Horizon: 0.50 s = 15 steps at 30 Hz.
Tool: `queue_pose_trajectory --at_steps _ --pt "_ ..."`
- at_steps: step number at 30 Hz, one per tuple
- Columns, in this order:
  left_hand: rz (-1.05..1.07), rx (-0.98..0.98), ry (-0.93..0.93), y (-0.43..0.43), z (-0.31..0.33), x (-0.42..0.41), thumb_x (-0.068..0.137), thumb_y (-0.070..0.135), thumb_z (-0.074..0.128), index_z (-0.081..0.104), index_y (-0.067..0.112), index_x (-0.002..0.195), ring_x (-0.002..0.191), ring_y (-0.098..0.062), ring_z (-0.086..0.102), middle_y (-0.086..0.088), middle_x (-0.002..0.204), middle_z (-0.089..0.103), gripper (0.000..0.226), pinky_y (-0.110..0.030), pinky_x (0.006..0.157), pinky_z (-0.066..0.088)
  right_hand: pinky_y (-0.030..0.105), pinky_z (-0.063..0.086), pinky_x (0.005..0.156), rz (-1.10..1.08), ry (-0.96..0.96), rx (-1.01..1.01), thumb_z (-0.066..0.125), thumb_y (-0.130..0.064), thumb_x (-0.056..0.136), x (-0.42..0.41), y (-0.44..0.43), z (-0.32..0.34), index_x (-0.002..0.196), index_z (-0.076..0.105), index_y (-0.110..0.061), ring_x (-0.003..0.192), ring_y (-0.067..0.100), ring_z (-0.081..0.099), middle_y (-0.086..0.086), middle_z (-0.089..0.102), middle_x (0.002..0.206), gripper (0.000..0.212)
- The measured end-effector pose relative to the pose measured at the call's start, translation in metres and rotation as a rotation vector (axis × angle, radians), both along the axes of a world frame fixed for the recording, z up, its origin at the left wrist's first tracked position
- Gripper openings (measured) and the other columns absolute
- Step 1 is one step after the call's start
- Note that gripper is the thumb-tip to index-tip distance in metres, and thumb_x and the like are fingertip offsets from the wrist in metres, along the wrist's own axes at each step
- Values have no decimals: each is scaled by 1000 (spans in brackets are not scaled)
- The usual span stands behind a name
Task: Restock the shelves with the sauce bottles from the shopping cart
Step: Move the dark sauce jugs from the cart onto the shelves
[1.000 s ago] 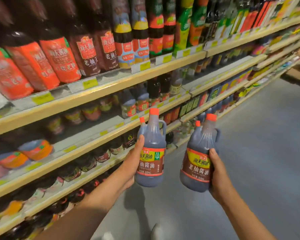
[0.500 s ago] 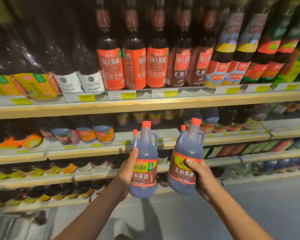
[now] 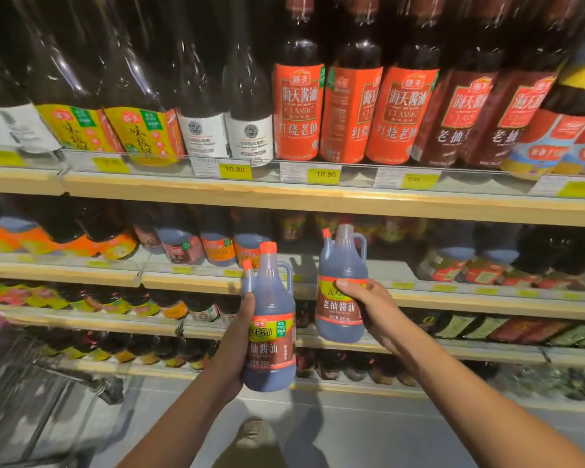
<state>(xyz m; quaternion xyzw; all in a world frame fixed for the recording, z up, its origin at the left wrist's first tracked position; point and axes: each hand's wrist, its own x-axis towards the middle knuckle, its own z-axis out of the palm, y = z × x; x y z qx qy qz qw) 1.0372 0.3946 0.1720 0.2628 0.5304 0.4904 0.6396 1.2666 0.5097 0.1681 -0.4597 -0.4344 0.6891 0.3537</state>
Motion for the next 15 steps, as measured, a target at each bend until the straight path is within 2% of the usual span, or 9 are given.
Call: queue_pose_trajectory --at_steps 3,5,8,11,13,15 --pt "29 3 -8 3 -14 -10 62 87 64 72 25 118 99 -37 71 -23 115 71 84 -56 97 54 45 58 90 3 -46 66 83 -29 73 -19 25 -2 119 67 -5 101 34 71 17 75 109 54" --pt "63 -5 -10 5 -21 -17 75 82 56 72 24 119 98 -37 71 -23 114 72 74 -57 98 52 42 58 89 -15 -103 132 88 -33 69 -30 43 -4 117 69 -10 98 29 73 11 76 106 57" --pt "88 -28 -4 8 -30 -26 77 78 53 66 12 125 93 -36 72 -25 111 72 82 -53 93 54 38 59 87 -35 -178 196 92 -43 61 -46 71 -3 117 69 -10 96 23 74 7 77 105 68" --pt "95 -19 -34 12 -40 -37 58 86 69 71 13 118 91 -36 72 -26 110 72 95 -53 91 55 31 58 80 -25 -278 212 87 -45 68 -59 94 -3 103 74 -6 93 21 74 6 78 97 54" --pt "113 -19 -61 14 -47 -43 63 84 68 69 10 121 89 -37 72 -27 109 71 94 -54 89 56 27 55 77 -40 -335 187 86 -46 70 -68 107 -6 93 73 -5 91 18 72 6 77 96 49" --pt "138 -23 -73 16 -52 -48 72 76 58 66 8 124 88 -38 72 -27 109 72 86 -56 91 56 28 55 80 -44 -363 174 87 -48 68 -77 115 -9 93 70 -7 93 15 70 5 75 100 51"
